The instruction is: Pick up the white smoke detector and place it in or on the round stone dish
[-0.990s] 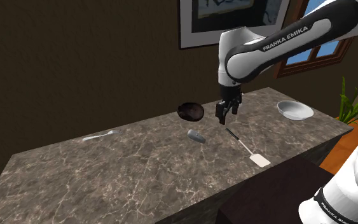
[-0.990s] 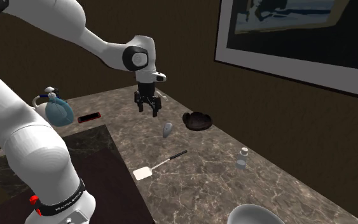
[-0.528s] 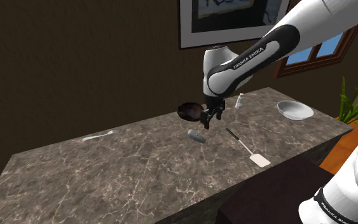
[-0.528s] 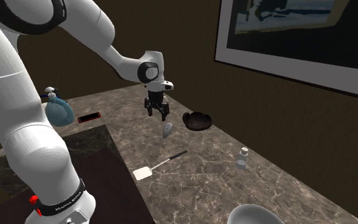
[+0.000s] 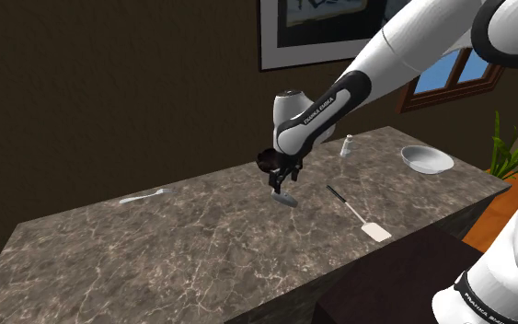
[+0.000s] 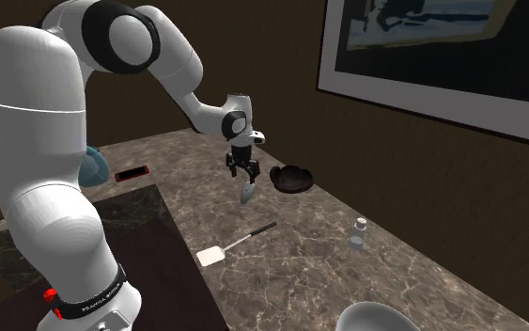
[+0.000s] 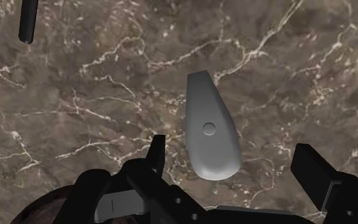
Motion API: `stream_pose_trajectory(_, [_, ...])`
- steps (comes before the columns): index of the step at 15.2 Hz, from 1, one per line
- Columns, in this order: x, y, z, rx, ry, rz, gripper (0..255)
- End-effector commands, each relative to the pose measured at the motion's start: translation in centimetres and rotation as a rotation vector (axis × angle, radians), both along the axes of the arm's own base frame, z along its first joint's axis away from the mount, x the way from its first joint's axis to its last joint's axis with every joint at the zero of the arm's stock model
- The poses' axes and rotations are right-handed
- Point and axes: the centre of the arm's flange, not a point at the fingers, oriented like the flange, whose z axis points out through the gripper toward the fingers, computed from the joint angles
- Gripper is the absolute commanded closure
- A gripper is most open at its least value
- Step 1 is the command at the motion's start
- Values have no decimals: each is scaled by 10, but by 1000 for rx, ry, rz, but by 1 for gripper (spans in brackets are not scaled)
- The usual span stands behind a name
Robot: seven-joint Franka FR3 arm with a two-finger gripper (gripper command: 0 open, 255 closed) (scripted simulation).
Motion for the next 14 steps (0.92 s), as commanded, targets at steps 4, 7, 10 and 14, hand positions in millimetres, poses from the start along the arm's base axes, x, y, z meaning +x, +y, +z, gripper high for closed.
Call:
stream_pose_trajectory(4, [23, 0, -26, 4, -13, 3, 0])
stream_pose_trajectory(7, [23, 0, -42, 4, -13, 3, 0])
stream_pose_trajectory(10, [23, 0, -55, 4, -13, 3, 0])
stream_pose_trajectory(14, [23, 0, -55, 4, -13, 3, 0])
